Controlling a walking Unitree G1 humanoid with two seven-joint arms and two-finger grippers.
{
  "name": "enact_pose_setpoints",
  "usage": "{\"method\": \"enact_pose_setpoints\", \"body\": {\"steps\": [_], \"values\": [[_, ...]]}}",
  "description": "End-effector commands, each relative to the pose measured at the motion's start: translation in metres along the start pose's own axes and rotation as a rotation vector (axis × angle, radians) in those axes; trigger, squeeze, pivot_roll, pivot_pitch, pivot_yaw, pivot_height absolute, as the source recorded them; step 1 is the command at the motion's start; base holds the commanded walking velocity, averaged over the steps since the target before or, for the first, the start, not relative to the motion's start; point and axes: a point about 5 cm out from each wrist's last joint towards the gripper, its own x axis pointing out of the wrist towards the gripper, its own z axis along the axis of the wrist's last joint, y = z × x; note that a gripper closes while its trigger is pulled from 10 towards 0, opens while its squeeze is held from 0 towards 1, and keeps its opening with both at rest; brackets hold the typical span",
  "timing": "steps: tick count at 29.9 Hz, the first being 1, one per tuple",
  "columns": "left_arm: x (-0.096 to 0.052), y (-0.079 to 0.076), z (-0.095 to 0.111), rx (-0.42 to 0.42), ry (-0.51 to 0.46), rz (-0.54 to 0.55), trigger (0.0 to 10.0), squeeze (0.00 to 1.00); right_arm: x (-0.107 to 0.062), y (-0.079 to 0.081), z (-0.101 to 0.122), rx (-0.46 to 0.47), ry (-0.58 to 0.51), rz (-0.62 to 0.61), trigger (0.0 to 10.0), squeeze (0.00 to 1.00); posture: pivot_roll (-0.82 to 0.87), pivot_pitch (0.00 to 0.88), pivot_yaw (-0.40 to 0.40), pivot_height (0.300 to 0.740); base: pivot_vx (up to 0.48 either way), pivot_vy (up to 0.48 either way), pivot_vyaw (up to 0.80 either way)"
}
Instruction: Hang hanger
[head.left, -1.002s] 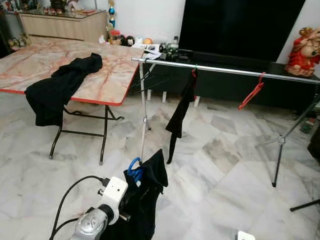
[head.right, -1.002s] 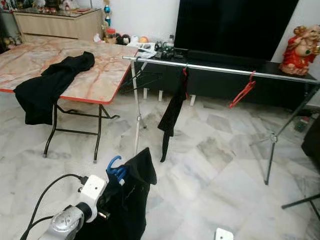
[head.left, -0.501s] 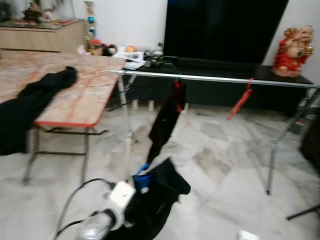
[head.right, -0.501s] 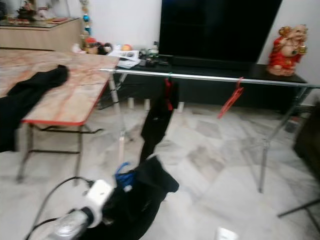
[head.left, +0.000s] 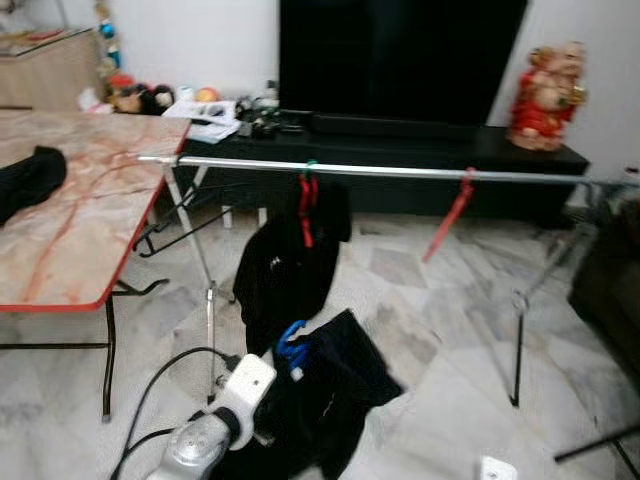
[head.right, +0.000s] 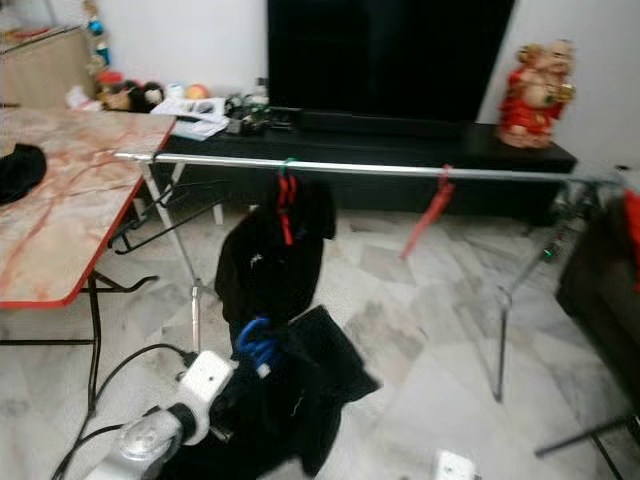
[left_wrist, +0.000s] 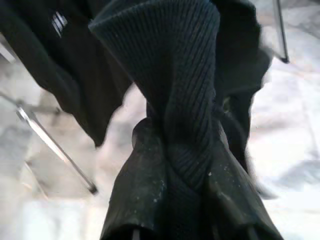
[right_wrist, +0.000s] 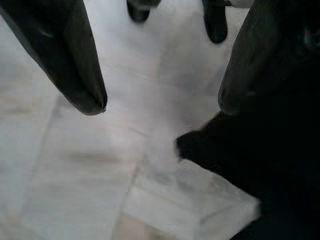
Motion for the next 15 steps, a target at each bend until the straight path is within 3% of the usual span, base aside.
{"method": "enact_pose_setpoints", "body": {"steps": [1, 10, 15], "values": [[0.0092, -0.0062, 0.0172, 0.02, -0.062, -0.019, 10.0, 0.0, -0.0021, -0.0155, -0.0034, -0.008, 0.013, -0.039, 10.0, 0.0, 0.1, 0.0, -0.064, 0.74, 0.48, 0.0, 0.0], [0.0144, -0.0078, 0.0228, 0.03, -0.077, -0.035, 10.0, 0.0, -0.0028, -0.0174, -0.0059, 0.003, 0.017, -0.042, 10.0, 0.0, 0.1, 0.0, -0.061, 0.74, 0.48, 0.0, 0.0], [0.0166, -0.0067, 0.0239, 0.039, -0.076, -0.039, 10.0, 0.0, -0.004, -0.0185, -0.0115, -0.013, 0.031, -0.036, 10.0, 0.0, 0.1, 0.0, -0.058, 0.74, 0.48, 0.0, -0.79]]}}
